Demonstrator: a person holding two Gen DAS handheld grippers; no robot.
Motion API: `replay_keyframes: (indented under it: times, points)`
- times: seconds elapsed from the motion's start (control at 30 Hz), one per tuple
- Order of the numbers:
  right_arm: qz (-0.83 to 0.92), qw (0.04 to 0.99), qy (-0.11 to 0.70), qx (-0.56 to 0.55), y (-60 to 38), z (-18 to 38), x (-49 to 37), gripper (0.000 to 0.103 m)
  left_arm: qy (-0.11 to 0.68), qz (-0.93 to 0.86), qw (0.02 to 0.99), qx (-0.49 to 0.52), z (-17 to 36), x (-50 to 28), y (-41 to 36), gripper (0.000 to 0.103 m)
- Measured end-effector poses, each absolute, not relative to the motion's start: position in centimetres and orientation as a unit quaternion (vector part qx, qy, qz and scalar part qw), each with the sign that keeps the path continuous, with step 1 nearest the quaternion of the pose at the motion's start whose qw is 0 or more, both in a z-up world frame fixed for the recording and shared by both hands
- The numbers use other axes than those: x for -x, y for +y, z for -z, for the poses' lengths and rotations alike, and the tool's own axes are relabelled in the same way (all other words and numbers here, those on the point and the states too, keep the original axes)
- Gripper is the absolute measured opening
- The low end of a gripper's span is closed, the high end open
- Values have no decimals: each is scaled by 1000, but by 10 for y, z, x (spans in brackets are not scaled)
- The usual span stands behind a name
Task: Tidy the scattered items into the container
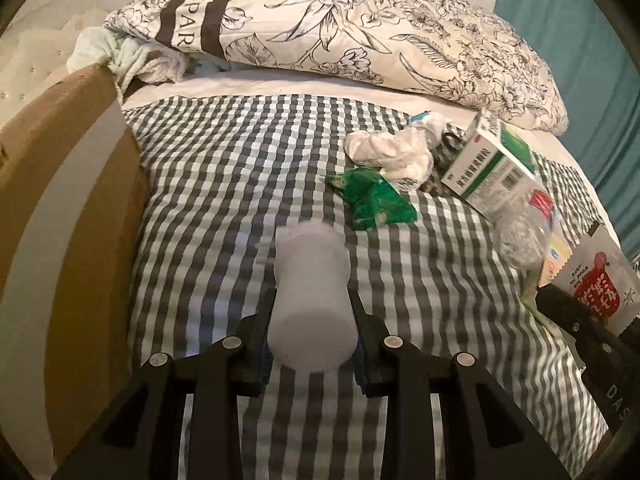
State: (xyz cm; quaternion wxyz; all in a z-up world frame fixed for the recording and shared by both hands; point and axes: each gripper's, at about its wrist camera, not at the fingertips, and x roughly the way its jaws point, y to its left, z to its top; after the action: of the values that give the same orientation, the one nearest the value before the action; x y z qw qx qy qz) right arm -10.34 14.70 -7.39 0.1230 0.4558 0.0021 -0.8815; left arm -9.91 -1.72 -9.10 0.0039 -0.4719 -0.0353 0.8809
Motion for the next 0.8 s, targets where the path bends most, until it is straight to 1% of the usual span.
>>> replay_keyframes:
  times: [0.2,0.27,0.43,0.57,0.6,0.63,0.67,0.73,0.8]
  points:
    - [887,129,3,-444,154,57,81,3,-31,-886,3,463,72,76,-11,30]
    - [889,132,6,-438,156,50,75,3,-27,-890,0,455,64,69,-8,23]
    - [896,136,8,-422,158,33,60,3,-18,-899,7,438,45,55,1,23]
    - [900,141,6,-412,160,24,50,3,-26,-895,12,446,46,50,-1,24]
    - [901,142,6,-411,161,23,47,3,-34,-893,16,449,48,48,-4,26]
    - [901,141,6,-409,162,22,46,3,-41,-890,18,453,51,47,-7,30]
    - [902,140,4,-408,163,21,45,3,-46,-888,20,458,55,47,-10,44]
    - [902,138,1,-409,166,22,43,3,-56,-883,16,465,65,47,-17,65]
    - [900,138,-1,-413,167,26,43,3,-59,-879,18,473,75,49,-20,65]
